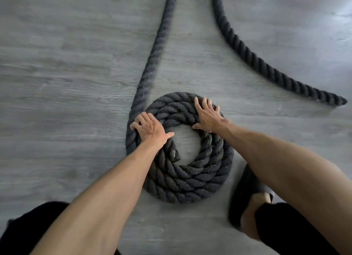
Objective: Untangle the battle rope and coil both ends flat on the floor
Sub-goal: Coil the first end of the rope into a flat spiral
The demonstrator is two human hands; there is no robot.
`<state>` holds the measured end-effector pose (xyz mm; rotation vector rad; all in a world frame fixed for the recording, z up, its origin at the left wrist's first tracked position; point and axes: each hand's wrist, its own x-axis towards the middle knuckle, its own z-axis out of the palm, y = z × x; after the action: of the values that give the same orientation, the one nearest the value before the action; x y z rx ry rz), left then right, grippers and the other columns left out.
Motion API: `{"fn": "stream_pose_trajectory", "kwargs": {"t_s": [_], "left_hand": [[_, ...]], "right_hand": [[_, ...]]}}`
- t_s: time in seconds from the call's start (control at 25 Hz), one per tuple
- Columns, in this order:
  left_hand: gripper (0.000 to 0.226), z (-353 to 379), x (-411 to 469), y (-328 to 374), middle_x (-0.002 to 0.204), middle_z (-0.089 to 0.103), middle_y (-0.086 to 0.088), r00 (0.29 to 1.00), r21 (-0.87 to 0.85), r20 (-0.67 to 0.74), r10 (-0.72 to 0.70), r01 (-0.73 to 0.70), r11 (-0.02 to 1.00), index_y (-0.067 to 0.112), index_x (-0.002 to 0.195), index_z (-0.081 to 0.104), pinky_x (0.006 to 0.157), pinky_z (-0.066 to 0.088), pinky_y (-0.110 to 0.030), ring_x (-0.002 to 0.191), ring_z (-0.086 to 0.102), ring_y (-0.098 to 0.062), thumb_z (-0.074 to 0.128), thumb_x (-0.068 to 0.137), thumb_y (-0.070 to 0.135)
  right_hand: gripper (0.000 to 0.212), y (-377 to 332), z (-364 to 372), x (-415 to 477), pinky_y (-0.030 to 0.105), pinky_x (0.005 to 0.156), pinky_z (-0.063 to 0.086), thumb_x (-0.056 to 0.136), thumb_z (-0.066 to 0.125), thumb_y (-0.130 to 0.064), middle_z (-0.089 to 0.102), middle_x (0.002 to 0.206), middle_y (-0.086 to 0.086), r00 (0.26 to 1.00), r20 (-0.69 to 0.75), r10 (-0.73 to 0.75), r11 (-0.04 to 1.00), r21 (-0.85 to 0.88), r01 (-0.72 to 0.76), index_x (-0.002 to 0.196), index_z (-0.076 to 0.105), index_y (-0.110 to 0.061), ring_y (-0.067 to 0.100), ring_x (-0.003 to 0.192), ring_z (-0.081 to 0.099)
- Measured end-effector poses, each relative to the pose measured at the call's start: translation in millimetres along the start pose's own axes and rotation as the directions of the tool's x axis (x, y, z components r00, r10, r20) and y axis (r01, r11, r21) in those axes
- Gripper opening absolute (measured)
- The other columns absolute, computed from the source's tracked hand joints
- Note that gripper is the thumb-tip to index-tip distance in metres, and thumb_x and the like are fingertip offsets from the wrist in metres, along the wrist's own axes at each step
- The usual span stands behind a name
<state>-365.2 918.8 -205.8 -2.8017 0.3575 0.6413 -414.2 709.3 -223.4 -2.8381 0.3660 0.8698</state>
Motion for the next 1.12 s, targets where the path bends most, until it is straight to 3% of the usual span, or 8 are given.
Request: {"fn": "stream_pose_trajectory", "kwargs": {"t_s": [0.12, 0.24, 0.44, 0.56, 0.68, 0.8, 0.96, 1.12], "left_hand": [[0.139, -13.7, 44.5, 4.8, 0.160, 0.002, -0.028, 0.968, -0.097, -0.136, 0.209, -0.223, 0.970, 0.003, 0.154, -0.005, 0.111, 0.010, -0.070, 0.147, 0.006, -0.045, 0.072, 0.063, 0.073], [0.141, -44.9, 102.6, 16.9, 0.162, -0.006, -0.023, 0.954, -0.194, -0.042, 0.296, -0.299, 0.934, 0.012, 0.155, -0.013, 0.117, 0.009, -0.064, 0.149, -0.002, -0.042, 0.077, 0.063, 0.069], [0.127, -51.3, 142.2, 26.1, 0.149, 0.027, -0.025, 0.984, -0.084, -0.111, 0.140, -0.150, 0.985, 0.010, 0.156, 0.005, 0.105, 0.034, -0.057, 0.135, 0.028, -0.041, 0.069, 0.067, 0.075], [0.127, -62.9, 150.5, 21.3, 0.148, 0.028, -0.029, 0.996, -0.106, -0.084, 0.009, -0.018, 0.994, 0.004, 0.155, 0.007, 0.103, 0.035, -0.058, 0.134, 0.029, -0.044, 0.067, 0.069, 0.076], [0.129, -74.2, 162.5, 19.1, 0.151, 0.022, -0.031, 0.995, -0.147, -0.008, -0.096, 0.094, 0.985, 0.002, 0.155, 0.005, 0.106, 0.033, -0.057, 0.138, 0.023, -0.046, 0.068, 0.069, 0.075], [0.131, -80.3, 167.2, 19.5, 0.153, 0.019, -0.031, 0.986, -0.153, 0.063, -0.156, 0.164, 0.974, 0.003, 0.155, 0.002, 0.107, 0.033, -0.055, 0.140, 0.021, -0.045, 0.066, 0.069, 0.076], [0.126, -101.1, 176.4, 35.3, 0.153, 0.021, -0.027, 0.956, -0.167, 0.148, -0.253, 0.276, 0.947, 0.000, 0.155, 0.002, 0.107, 0.036, -0.051, 0.138, 0.026, -0.043, 0.066, 0.074, 0.072], [0.112, -139.9, 191.1, 39.7, 0.156, 0.015, -0.026, 0.932, -0.194, 0.270, -0.244, 0.300, 0.934, 0.008, 0.156, 0.005, 0.113, 0.028, -0.051, 0.142, 0.022, -0.043, 0.068, 0.080, 0.062]], "right_hand": [[0.117, -3.7, -26.6, 43.3, 0.072, 0.113, 0.019, 0.087, 0.071, -0.050, -0.003, 0.163, 0.027, 0.988, 0.010, -0.153, 0.981, -0.120, 0.153, 0.159, -0.014, -0.014, 0.044, 0.152, -0.002], [0.117, -3.4, -48.3, 82.8, 0.071, 0.115, 0.017, 0.087, 0.071, -0.051, -0.004, 0.164, 0.027, 0.961, 0.013, -0.277, 0.943, -0.190, 0.274, 0.159, -0.014, -0.014, 0.043, 0.153, -0.003], [0.120, 0.3, -86.0, 131.5, 0.057, 0.124, 0.009, 0.086, 0.070, -0.056, -0.002, 0.168, 0.017, 0.920, -0.090, -0.382, 0.919, -0.145, 0.368, 0.158, -0.009, 0.000, 0.032, 0.155, -0.004], [0.116, 6.0, -68.6, 118.2, 0.068, 0.118, 0.006, 0.088, 0.063, -0.059, -0.009, 0.165, 0.024, 0.974, -0.187, -0.131, 0.990, -0.084, 0.117, 0.158, -0.012, -0.004, 0.041, 0.153, -0.009], [0.125, 22.2, -66.5, 106.9, 0.077, 0.110, 0.016, 0.085, 0.066, -0.060, -0.020, 0.160, 0.033, 0.994, -0.012, 0.111, 0.994, 0.002, -0.111, 0.155, -0.024, -0.007, 0.050, 0.150, -0.012], [0.129, 21.2, -84.3, 128.2, 0.080, 0.102, 0.028, 0.084, 0.074, -0.049, -0.014, 0.160, 0.035, 0.968, 0.127, 0.216, 0.969, 0.092, -0.229, 0.153, -0.028, -0.009, 0.057, 0.147, 0.001], [0.117, 24.3, -107.4, 172.0, 0.084, 0.099, 0.023, 0.090, 0.072, -0.025, -0.013, 0.158, 0.039, 0.983, 0.141, 0.114, 0.992, 0.043, -0.121, 0.154, -0.024, -0.008, 0.066, 0.142, 0.004], [0.116, 52.1, -143.5, 208.4, 0.083, 0.100, 0.023, 0.091, 0.072, -0.033, -0.010, 0.159, 0.038, 0.990, 0.125, -0.072, 0.993, -0.086, 0.083, 0.156, -0.022, -0.011, 0.066, 0.141, 0.005]]}}
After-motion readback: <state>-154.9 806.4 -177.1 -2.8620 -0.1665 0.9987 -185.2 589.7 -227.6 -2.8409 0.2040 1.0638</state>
